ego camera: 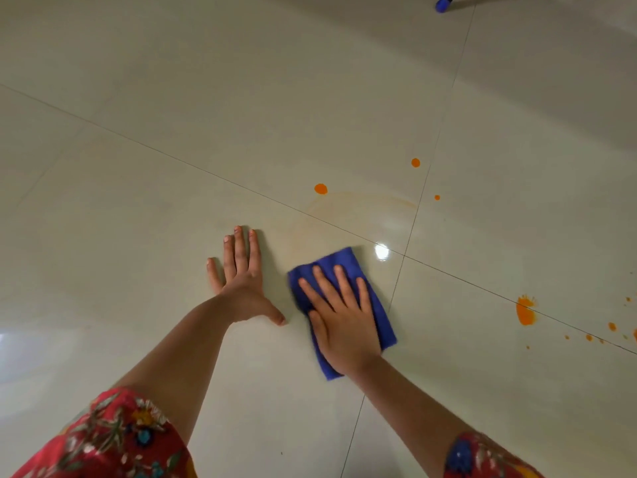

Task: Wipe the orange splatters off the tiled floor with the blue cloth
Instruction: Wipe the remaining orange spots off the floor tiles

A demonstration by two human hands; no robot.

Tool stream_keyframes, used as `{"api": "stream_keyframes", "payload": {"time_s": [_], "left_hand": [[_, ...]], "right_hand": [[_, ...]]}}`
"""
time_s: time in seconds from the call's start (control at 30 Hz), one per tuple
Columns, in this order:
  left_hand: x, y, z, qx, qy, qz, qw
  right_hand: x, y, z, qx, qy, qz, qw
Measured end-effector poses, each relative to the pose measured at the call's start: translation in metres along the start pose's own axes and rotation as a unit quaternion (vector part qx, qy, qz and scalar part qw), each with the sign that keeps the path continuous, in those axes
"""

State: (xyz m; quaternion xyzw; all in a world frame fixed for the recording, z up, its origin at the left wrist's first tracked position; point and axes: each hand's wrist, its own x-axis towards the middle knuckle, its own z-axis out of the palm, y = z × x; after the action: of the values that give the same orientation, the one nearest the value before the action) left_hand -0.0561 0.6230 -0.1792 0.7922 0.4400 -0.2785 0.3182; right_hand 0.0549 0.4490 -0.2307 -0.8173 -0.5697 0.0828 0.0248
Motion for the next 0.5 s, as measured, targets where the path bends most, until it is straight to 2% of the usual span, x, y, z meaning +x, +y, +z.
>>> {"api": "stream_keyframes", "payload": {"time_s": [0.07, 0.17, 0.27, 0.37, 0.4, 0.43, 0.5], "left_hand": [[-0.001, 0.0, 0.001, 0.002, 0.005, 0.0, 1.0], [-0.001, -0.001, 0.002, -0.001, 0.015, -0.004, 1.0], [0.0, -0.003, 0.004, -0.004, 0.019, -0.003, 1.0], [0.002, -0.004, 0.005, -0.004, 0.024, -0.001, 1.0], [0.003, -0.004, 0.007, -0.003, 0.028, 0.001, 1.0], [0.003, -0.005, 0.006, -0.002, 0.031, 0.002, 1.0], [0.003, -0.005, 0.005, -0.004, 0.029, 0.001, 1.0]], "right_hand": [[0.039, -0.012, -0.004, 0.014, -0.002, -0.059, 0.998], [0.118, -0.007, -0.012, 0.005, 0.001, -0.036, 0.999], [0.157, 0.048, -0.022, -0.001, -0.004, 0.083, 0.997], [0.11, 0.074, -0.02, 0.038, 0.038, 0.251, 0.966], [0.081, 0.061, -0.015, 0.035, 0.056, 0.27, 0.961], [0.051, 0.037, -0.01, 0.026, 0.063, 0.248, 0.966], [0.008, -0.009, 0.003, 0.024, 0.033, 0.109, 0.993]]}}
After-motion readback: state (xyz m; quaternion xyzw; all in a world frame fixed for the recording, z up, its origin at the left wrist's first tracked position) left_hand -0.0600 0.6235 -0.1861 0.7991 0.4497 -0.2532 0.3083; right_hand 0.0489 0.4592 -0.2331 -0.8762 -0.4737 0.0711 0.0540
